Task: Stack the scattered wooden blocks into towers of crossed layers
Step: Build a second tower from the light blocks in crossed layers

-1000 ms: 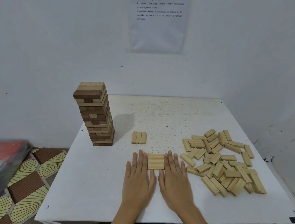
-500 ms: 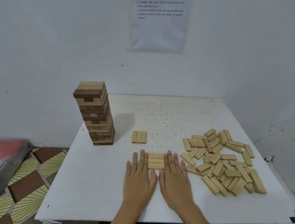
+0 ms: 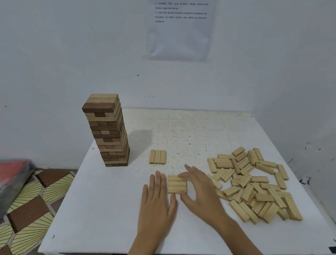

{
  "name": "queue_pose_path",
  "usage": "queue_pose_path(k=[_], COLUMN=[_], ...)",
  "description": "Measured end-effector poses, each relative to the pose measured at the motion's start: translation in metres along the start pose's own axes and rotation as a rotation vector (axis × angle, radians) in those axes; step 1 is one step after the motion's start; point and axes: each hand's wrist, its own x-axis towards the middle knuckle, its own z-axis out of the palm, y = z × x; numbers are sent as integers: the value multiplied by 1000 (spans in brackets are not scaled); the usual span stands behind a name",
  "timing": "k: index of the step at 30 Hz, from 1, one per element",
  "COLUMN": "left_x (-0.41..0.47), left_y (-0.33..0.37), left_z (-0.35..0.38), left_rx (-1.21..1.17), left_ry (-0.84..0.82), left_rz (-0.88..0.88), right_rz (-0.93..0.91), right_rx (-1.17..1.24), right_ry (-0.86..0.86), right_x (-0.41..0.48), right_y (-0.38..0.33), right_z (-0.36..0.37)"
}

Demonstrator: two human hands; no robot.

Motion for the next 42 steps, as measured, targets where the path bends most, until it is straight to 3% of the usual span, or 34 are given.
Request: queue_pose_path(k=[10, 23, 31, 42], left_x=[0, 0, 0, -1], left_y=[0, 1, -1, 0], left_z=[1, 1, 0, -1], left_rx=[19, 26, 17, -23], left_ry=[20, 17, 0, -22], left_rz=[15, 17, 19, 3], right_rz=[-247, -167, -322, -289], right_rx=[-227, -131, -305, -231], right_ry=[-190, -237, 207, 224], right_x=[30, 24, 0, 1], right_y=[17, 29, 20, 17], right_z=[-17, -17, 4, 15])
